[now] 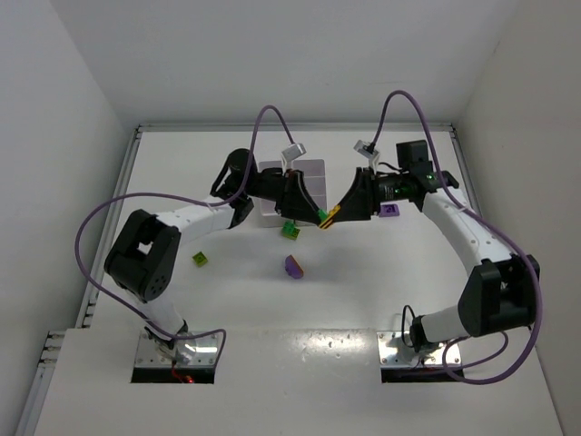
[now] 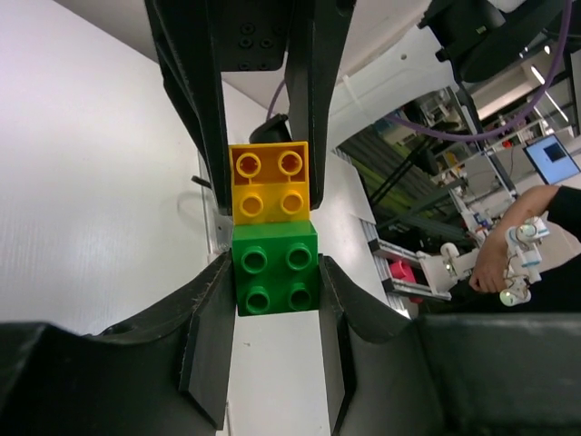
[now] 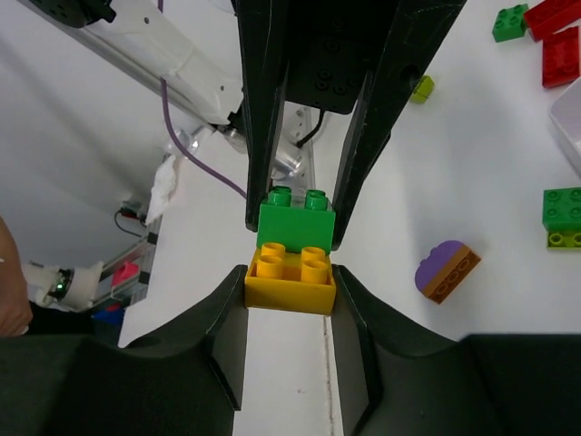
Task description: Sort the legos into containers by color
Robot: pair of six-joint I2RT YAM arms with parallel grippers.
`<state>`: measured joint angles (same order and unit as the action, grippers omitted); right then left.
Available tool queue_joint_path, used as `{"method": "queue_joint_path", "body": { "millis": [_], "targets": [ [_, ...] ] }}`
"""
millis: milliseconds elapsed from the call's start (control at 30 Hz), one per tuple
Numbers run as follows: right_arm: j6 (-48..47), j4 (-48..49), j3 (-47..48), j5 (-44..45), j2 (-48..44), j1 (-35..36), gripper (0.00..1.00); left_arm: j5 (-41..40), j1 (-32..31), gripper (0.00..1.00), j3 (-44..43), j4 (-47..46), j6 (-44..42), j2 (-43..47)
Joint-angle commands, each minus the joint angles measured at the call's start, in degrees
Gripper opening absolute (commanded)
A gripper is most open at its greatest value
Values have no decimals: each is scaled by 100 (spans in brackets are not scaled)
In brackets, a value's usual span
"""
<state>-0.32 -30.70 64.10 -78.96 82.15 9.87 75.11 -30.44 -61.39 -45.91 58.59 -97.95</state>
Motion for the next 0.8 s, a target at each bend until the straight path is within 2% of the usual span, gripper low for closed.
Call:
{"method": "queue_joint_path", "body": {
  "millis": [0, 300, 400, 467, 500, 533, 600, 667, 700, 767],
  "targets": [
    [-265, 100, 69, -58, -15, 33, 0, -426, 248, 0, 117, -445, -189, 198],
    [-1479, -1271, -442, 679, -437, -187, 0, -770, 1013, 0, -251, -445, -190, 452],
    [-1735, -1570, -591, 1267, -559, -362, 0, -823, 1355, 0, -304, -341, -190, 575],
    [-1997, -1746, -591, 2188, -612, -520, 0, -823, 1838, 0, -417, 814, -871, 899],
    [-1999, -1747, -539, 2592, -673, -660, 0, -910, 2022, 0, -523, 1708, -1502, 1040],
    [-1999, -1808, -538, 3405, -674, -723, 0, -1119, 2189, 0, -1002, 4232, -3405, 1180],
    [-2104, -1921, -460, 4295, -613, -863, 0, -2531, 2402, 0, -1558, 6444, -5217, 1349],
    [-2252, -2115, -407, 4808, -499, -864, 0, -3665, 2463, 0, -1832, 8010, -6476, 1428],
    [-2253, -2116, -354, 5333, -429, -916, 0, -4488, 2551, 0, -1833, 8323, -6665, 1428],
    [-2602, -2256, -354, 5715, -209, -917, 0, -4698, 2988, 0, -1833, 9165, -7305, 1297]
  ]
}}
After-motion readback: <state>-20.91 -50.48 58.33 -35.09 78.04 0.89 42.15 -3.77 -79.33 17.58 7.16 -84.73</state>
